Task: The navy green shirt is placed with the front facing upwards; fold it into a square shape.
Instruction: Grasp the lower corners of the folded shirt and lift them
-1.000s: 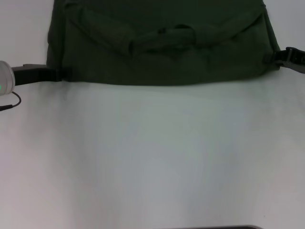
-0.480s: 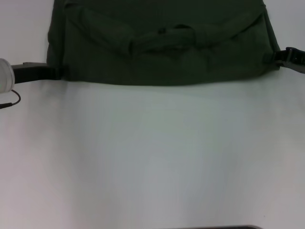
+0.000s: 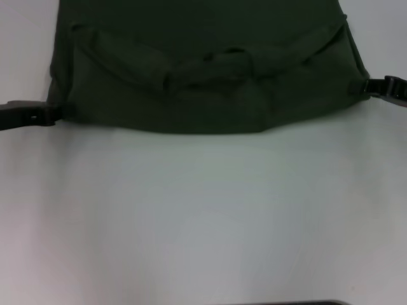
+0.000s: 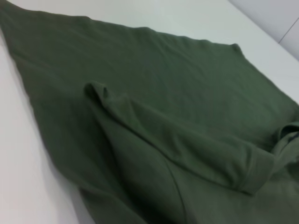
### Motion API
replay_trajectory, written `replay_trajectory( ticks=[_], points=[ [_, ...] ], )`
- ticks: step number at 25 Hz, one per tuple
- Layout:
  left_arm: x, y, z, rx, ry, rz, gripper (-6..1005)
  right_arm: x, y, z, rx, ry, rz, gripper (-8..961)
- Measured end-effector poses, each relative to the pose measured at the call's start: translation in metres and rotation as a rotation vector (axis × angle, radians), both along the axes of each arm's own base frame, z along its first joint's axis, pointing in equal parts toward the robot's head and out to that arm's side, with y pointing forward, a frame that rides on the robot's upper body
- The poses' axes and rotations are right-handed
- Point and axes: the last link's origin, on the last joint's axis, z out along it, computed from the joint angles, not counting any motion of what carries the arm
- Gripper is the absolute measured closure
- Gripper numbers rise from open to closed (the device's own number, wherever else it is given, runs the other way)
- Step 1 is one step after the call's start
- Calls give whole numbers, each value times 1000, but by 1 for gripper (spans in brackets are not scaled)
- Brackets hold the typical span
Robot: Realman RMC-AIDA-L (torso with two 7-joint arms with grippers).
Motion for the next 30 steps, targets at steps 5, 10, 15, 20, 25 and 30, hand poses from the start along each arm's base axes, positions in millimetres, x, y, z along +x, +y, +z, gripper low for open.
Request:
replay_trajectory(
  ticks=[5,10,15,20,25,30],
  points=[
    [-8,-30,13,-23,-76,-16,972,6,-19,2,2,17,45,903],
    [-15,-60,22,-40,-136,-26,972,20,-46,3,14,33,48,904],
    [-20,-85,22,-62,-184,-29,972,28,-72,-1,4,34,78,903],
    [-21,-103,18,-102,-219,-40,972,34,-98,-7,-7,45,102,903],
    [-20,-119,20,-120,-259,-64,972,37,-122,-6,14,72,128,903],
    [-25,-134,20,-129,-257,-55,972,42,-141,-2,65,84,125,903]
  ],
)
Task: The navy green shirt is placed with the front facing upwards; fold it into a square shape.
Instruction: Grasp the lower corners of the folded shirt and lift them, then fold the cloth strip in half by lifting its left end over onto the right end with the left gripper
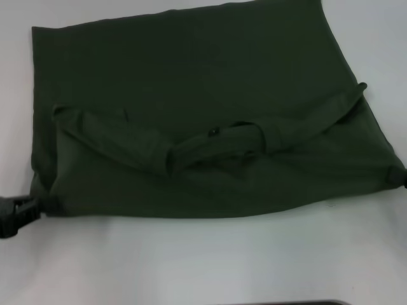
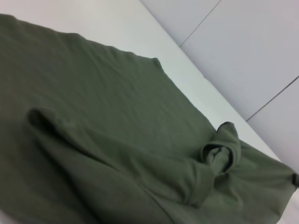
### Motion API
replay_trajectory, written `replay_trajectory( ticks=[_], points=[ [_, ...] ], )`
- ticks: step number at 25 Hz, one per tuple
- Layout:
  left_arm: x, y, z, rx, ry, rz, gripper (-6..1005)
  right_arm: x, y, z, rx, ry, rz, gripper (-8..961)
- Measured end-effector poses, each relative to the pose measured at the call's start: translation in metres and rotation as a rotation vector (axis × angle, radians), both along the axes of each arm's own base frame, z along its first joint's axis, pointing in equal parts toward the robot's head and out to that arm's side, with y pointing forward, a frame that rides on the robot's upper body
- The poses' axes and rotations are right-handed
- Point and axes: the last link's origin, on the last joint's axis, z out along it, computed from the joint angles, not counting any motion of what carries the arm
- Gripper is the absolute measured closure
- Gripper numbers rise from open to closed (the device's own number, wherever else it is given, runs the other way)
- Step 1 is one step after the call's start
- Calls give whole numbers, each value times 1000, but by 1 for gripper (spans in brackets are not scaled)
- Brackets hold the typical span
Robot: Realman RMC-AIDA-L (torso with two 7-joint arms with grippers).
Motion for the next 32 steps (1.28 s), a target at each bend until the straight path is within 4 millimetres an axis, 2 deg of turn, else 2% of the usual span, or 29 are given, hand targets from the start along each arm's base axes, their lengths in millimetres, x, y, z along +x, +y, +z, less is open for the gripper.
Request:
replay_trajectory(
  ticks=[9,23,28,32],
  points=[
    [-6,-14,-4,-50,27,2,972,8,-20,1,4,-25,-12,904],
    [-5,-11,-3,-67,38,-11,972,11,-63,-16,-54,-73,54,905],
    [-6,-15,-3,-83,42,-10,972,12,-70,-17,-47,-75,48,905],
    [-6,-14,-1,-65,40,-12,972,11,-66,-13,-15,-67,55,906]
  ],
)
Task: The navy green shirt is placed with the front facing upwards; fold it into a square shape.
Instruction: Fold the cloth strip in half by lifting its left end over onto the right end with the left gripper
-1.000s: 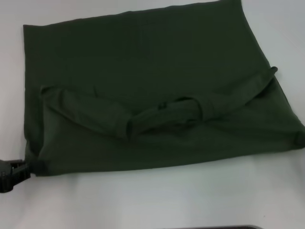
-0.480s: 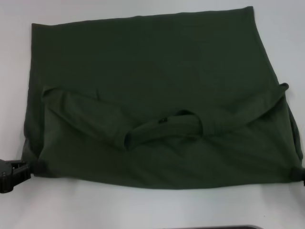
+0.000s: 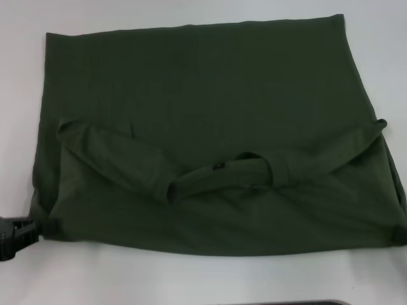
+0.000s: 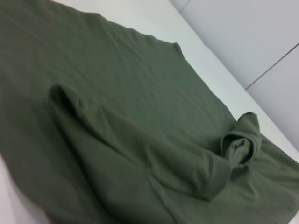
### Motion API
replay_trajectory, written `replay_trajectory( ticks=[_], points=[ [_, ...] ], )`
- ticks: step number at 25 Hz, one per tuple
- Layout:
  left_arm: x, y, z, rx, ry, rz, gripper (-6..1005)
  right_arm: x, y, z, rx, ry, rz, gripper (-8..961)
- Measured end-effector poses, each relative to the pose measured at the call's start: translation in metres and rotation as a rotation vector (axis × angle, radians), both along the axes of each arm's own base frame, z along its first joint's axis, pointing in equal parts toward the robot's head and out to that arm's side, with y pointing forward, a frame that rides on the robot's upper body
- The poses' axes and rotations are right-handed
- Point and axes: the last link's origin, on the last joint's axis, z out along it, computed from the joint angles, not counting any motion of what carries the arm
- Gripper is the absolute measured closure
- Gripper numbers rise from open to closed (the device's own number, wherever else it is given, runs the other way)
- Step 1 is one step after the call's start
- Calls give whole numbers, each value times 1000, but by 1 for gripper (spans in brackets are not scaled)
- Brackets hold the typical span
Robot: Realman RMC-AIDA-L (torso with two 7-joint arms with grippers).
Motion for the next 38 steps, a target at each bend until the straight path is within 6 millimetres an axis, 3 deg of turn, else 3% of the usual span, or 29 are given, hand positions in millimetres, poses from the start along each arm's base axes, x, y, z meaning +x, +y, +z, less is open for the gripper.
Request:
replay_trajectory(
  ticks=[9,24,31,38],
  points=[
    [4,14,7,55,-18,-17,972,-16,30,11,66,48,89,905],
    [16,40,45,218,-77,-83,972,-34,75,51,122,93,147,905],
    [19,41,50,236,-86,-98,972,-36,76,51,123,93,152,906],
    [15,32,49,231,-79,-89,971,-27,55,43,133,65,133,905]
  ],
)
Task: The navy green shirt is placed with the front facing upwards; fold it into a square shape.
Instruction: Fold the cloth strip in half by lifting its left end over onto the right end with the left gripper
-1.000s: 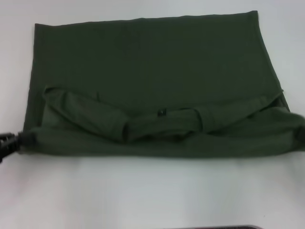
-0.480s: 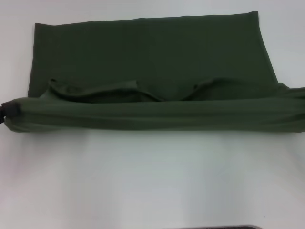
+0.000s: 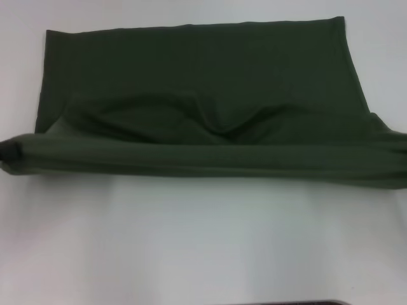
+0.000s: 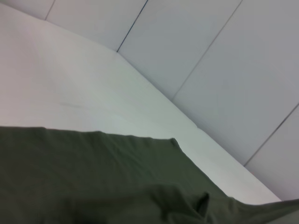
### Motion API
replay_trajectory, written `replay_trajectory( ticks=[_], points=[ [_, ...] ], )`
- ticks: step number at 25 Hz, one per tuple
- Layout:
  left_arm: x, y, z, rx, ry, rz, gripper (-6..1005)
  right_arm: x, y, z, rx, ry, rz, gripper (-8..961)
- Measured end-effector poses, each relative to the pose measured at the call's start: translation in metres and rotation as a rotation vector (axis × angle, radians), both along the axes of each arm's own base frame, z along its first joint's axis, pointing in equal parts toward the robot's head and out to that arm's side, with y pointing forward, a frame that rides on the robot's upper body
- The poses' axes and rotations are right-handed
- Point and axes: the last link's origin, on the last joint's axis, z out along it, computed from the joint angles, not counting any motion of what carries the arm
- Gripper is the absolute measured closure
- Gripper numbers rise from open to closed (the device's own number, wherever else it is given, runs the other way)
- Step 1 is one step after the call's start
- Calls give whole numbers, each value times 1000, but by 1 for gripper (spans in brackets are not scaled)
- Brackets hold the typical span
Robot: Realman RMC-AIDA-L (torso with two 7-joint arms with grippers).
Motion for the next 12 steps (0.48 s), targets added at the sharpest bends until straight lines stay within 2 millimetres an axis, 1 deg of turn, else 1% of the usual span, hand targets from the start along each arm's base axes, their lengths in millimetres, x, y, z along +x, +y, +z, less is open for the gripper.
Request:
replay_trajectory(
  ticks=[6,12],
  points=[
    [-4,-12,-7,-40,16,-4,971,7,-22,-10,-24,-22,-23,904],
    [-10,-27,-16,-66,32,6,971,10,-39,-20,-58,-33,-29,905]
  ],
)
